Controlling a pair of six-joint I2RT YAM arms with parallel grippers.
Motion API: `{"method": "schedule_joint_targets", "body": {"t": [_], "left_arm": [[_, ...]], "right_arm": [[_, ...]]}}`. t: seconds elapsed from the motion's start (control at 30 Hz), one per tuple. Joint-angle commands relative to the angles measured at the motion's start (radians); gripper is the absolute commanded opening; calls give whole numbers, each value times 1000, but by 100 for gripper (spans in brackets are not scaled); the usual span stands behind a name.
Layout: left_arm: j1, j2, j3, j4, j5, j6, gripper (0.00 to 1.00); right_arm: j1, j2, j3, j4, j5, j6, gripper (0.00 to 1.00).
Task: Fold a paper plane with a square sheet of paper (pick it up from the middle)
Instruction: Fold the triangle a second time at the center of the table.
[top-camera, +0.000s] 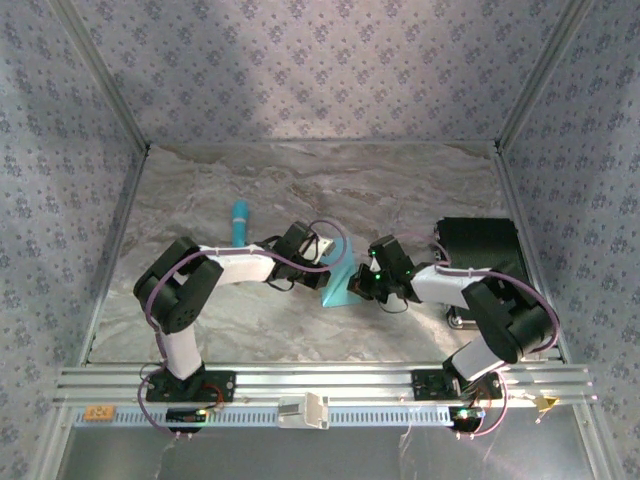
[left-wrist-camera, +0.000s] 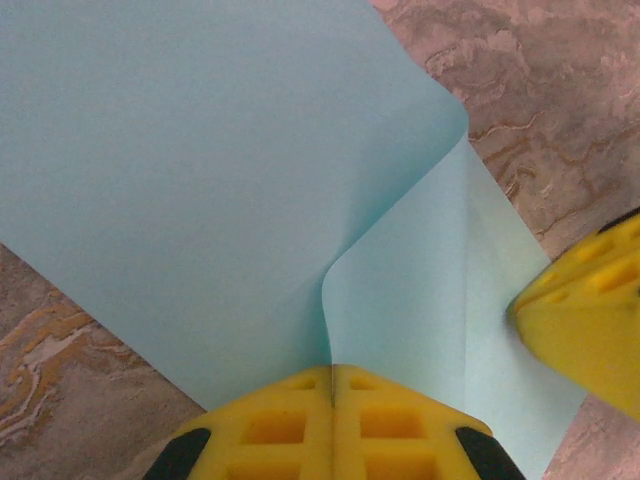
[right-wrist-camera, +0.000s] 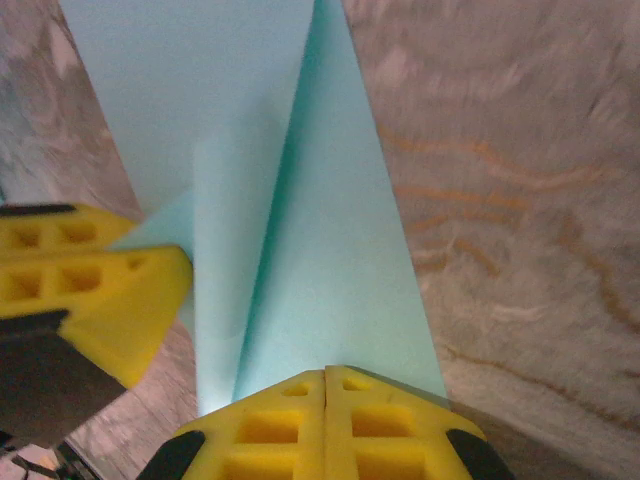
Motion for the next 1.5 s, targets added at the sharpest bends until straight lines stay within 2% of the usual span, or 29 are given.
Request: {"method": "schedule_joint_targets", "body": {"t": [0.0, 0.53, 0.73, 1.23, 1.37, 1.47], "left_arm": [[3, 27, 10, -21, 18, -6, 0], [3, 43, 21, -30, 27, -3, 0], [4, 43, 22, -33, 25, -1, 0], [4, 60, 35, -53, 30, 6, 0], [3, 63, 38, -62, 30, 7, 0], [4, 64, 41, -66, 30, 8, 0]], "right_arm": [[-16, -42, 0, 75, -31, 28, 6], [15, 94, 98, 185, -92, 63, 4], [13, 135, 92, 176, -73, 67, 3], [1, 162, -23, 238, -44, 94, 3], [-9, 132, -1, 228, -50, 92, 4], [-20, 94, 50, 154, -47, 50, 5]]}}
